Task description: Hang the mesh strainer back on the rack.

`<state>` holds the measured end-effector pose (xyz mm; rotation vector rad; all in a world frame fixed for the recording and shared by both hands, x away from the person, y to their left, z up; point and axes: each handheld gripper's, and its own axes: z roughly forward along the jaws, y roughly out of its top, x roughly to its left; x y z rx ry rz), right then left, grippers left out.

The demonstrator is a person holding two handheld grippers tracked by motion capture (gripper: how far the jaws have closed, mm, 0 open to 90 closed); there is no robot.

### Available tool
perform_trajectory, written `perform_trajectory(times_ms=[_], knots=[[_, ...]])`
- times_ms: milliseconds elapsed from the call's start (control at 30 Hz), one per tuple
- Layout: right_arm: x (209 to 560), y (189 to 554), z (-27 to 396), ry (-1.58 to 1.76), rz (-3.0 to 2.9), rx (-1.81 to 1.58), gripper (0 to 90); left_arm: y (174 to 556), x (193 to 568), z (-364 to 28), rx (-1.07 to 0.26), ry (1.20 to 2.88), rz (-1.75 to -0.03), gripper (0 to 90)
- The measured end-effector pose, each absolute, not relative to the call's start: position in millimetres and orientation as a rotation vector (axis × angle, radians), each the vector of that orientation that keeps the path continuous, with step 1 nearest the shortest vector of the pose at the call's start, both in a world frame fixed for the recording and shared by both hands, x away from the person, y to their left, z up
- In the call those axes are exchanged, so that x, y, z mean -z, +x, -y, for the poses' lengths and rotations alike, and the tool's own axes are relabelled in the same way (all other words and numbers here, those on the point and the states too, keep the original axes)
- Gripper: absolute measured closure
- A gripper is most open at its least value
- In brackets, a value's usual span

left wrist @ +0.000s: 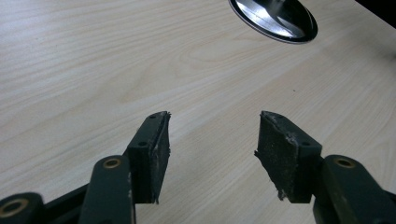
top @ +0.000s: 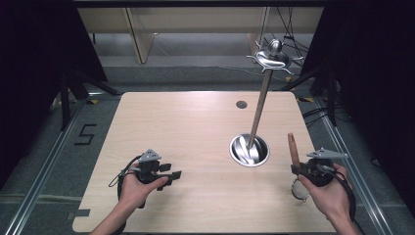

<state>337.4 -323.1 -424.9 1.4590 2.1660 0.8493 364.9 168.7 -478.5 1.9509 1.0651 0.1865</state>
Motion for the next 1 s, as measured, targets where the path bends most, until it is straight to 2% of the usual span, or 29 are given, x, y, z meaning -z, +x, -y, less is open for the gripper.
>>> perform_trajectory(times_ms=[200, 1000], knots=[[420, 334, 316, 1.512, -2.077, -0.913, 69.2, 365, 479, -168, -0.184, 1.933, -1.075, 42.8], [401, 339, 318, 1.359, -1.931, -1.029, 69.2, 366, 480, -170, -0.187, 1.952, -1.068, 42.5]])
